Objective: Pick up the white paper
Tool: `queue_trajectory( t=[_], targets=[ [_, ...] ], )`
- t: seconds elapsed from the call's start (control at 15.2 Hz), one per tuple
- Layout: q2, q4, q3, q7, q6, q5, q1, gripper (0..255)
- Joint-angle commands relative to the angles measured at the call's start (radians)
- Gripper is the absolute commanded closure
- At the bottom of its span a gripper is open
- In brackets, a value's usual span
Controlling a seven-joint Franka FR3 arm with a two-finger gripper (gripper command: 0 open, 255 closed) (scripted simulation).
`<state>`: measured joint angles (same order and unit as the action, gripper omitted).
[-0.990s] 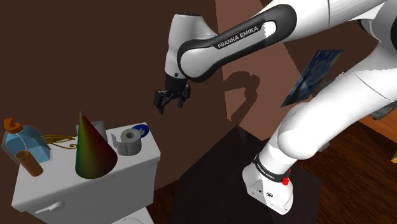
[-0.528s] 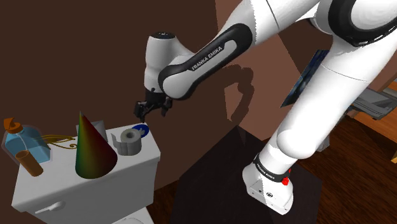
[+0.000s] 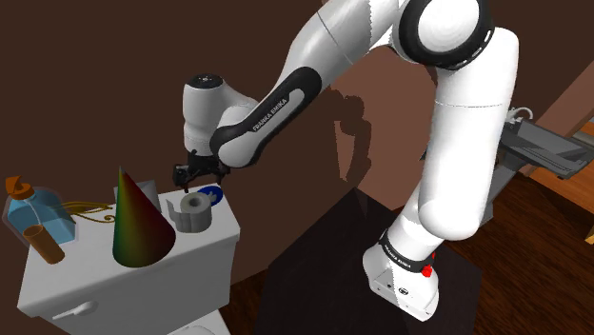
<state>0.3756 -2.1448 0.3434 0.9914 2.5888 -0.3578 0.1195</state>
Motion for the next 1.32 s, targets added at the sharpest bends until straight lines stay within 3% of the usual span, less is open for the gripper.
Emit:
queue_trajectory(
  t=[0.0,0.13,0.73,0.79,1.25],
  targets=[
    [0.089,0.084,-0.037,0.059,0.006,-0.051,0.040,0],
    [0.142,0.138,-0.059,0.087,0.006,-0.072,0.066,0],
    [0.225,0.156,-0.100,0.126,0.071,-0.118,0.096,0],
    [0.224,0.155,-0.100,0.125,0.071,-0.118,0.095,255],
    [0.225,0.156,-0.100,0.126,0.071,-0.118,0.096,255]
  ],
)
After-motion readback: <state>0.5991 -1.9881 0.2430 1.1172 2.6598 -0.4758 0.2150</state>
